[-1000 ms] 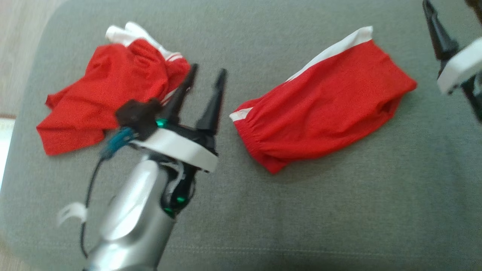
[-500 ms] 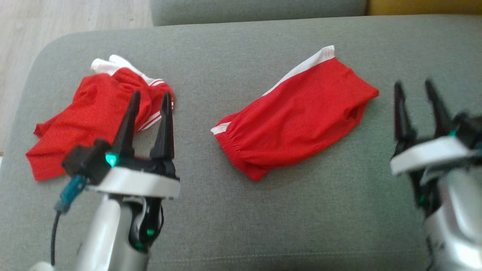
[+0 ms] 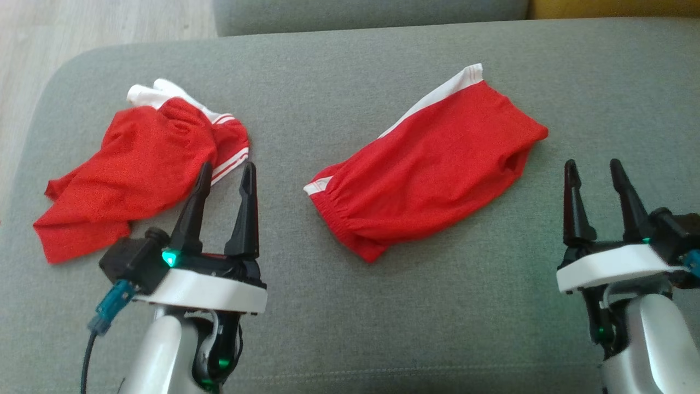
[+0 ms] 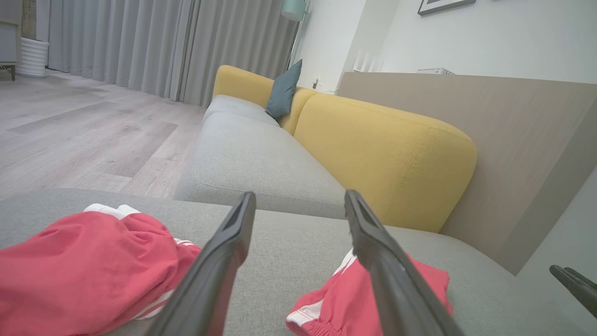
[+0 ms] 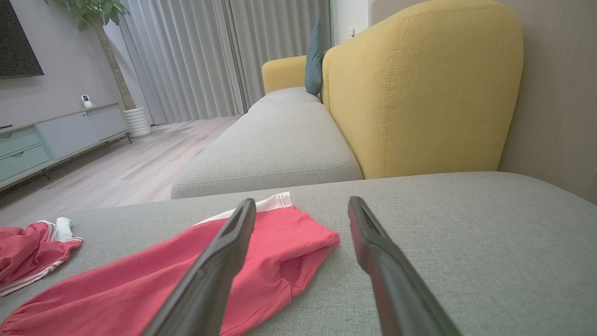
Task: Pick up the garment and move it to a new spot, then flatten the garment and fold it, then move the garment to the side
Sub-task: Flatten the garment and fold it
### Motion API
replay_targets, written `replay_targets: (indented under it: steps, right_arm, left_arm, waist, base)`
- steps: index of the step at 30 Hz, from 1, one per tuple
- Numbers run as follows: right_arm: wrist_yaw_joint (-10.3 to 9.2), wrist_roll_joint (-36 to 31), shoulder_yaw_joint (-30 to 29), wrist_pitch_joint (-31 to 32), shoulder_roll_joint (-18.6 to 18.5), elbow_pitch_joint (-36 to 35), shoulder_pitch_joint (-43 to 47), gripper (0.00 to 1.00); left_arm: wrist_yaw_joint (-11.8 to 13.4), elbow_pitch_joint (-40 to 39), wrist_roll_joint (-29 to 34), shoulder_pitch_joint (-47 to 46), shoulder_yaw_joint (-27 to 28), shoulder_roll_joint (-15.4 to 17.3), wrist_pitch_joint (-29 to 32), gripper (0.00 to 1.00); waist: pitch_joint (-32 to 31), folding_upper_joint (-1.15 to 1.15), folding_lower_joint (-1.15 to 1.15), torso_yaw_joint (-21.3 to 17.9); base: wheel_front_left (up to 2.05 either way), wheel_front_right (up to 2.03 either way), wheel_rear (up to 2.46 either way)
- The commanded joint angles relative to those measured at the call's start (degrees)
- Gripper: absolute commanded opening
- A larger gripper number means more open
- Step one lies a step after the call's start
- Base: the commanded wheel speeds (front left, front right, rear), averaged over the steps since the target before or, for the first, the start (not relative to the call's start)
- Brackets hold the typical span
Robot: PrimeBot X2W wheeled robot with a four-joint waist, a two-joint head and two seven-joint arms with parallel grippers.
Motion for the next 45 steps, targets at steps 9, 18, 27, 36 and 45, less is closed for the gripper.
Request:
replay_targets:
  steps: [9,18,27,36,45]
  right_arm:
    - [0.19,1.8,-3.6,5.8,1.0,-1.9,-2.2,1.0]
    - [0.19,16.0,-8.1,11.2,1.1,6.6,-9.5,1.0]
    - [0.19,19.8,-14.6,13.7,1.1,18.8,-18.0,1.0]
    - [0.19,13.3,-22.5,15.7,1.1,28.3,-25.2,1.0]
    - [0.19,8.0,-26.6,17.7,1.1,34.3,-31.9,1.0]
  left_arm:
    - [0.1,-2.3,-0.2,-3.3,0.6,0.3,-0.3,1.0]
    - [-0.2,-2.2,-1.3,-5.8,-0.8,0.3,-0.3,1.0]
    - [0.1,-2.4,-2.4,-7.2,-2.0,0.3,-0.3,1.0]
    - [0.6,-3.1,-3.6,-7.5,-2.6,0.3,-0.3,1.0]
    - [0.8,-3.6,-4.4,-8.3,-3.3,0.3,-0.3,1.0]
  waist:
    - [3.8,0.0,0.01,2.9]
    - [8.8,0.0,0.01,7.1]
    - [10.5,0.0,0.01,10.9]
    - [11.8,0.0,0.01,13.4]
    - [13.4,0.0,0.01,14.8]
  base:
    - [0.0,0.0,0.0]
    - [0.0,0.0,0.0]
    - [0.0,0.0,0.0]
    - [0.0,0.0,0.0]
    - [0.0,0.0,0.0]
